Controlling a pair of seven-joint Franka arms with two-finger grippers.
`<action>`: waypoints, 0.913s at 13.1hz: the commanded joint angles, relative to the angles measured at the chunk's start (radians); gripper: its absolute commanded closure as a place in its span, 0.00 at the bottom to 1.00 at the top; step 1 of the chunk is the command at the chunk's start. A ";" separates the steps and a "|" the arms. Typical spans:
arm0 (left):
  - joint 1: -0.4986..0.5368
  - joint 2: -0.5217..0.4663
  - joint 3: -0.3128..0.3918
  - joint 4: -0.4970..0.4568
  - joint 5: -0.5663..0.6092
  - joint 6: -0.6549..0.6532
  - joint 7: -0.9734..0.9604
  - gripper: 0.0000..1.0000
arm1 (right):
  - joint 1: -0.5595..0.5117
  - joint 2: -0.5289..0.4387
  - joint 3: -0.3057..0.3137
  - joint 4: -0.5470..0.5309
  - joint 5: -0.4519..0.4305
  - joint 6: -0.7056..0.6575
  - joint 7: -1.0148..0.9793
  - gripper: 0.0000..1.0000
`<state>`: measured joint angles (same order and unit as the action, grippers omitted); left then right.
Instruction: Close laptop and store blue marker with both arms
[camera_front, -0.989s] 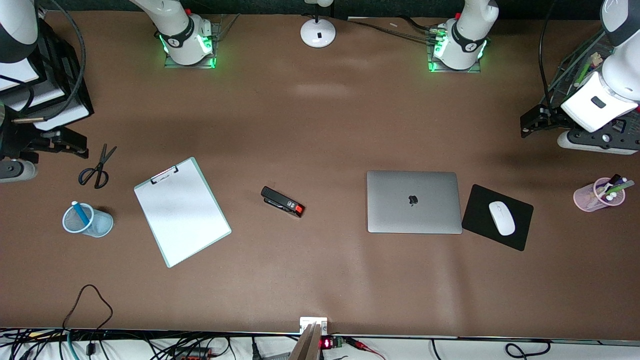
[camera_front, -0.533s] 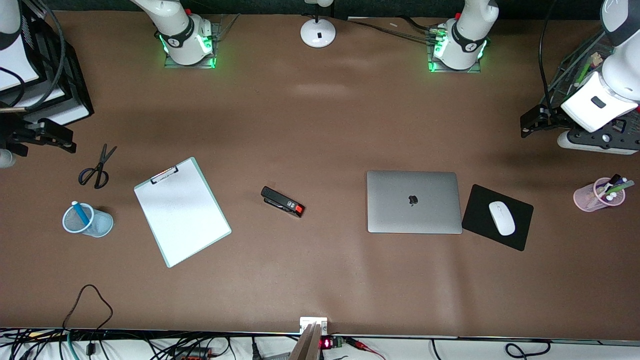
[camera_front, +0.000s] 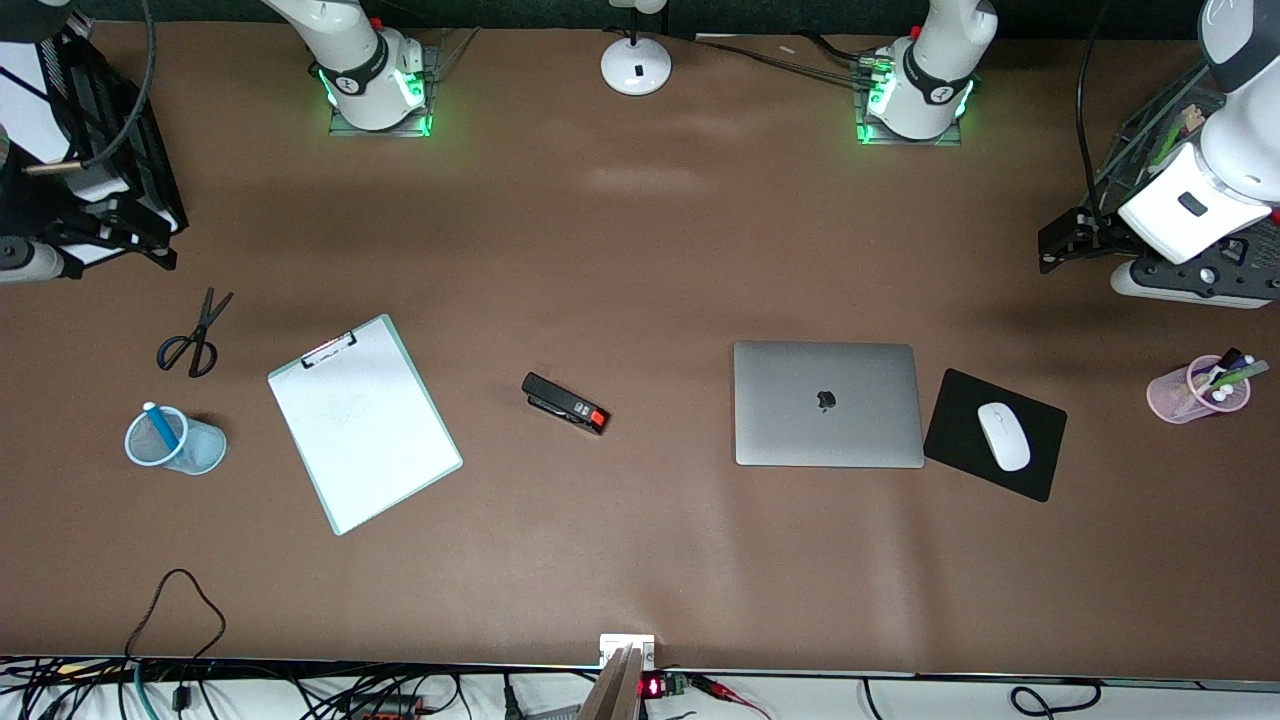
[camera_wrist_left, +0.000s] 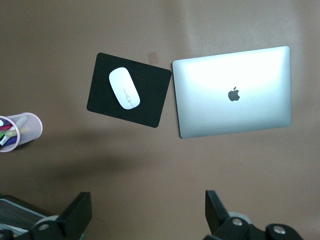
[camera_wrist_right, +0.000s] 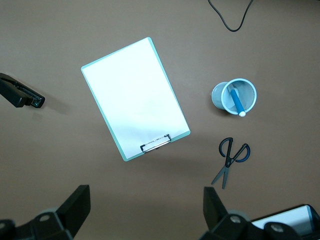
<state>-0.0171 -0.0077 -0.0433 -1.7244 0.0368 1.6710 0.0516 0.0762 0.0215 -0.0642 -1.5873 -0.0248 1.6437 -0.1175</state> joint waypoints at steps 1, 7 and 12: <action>-0.006 0.008 0.003 0.026 -0.009 -0.022 0.024 0.00 | -0.021 -0.038 0.020 -0.045 0.011 0.019 0.012 0.00; -0.004 0.008 0.003 0.028 -0.009 -0.027 0.024 0.00 | -0.078 -0.064 0.059 -0.079 0.013 0.038 0.013 0.00; -0.007 0.011 0.003 0.039 -0.011 -0.030 0.024 0.00 | -0.079 -0.054 0.064 -0.083 0.013 0.041 0.012 0.00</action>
<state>-0.0194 -0.0077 -0.0433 -1.7190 0.0368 1.6679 0.0524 0.0135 -0.0194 -0.0186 -1.6525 -0.0248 1.6714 -0.1167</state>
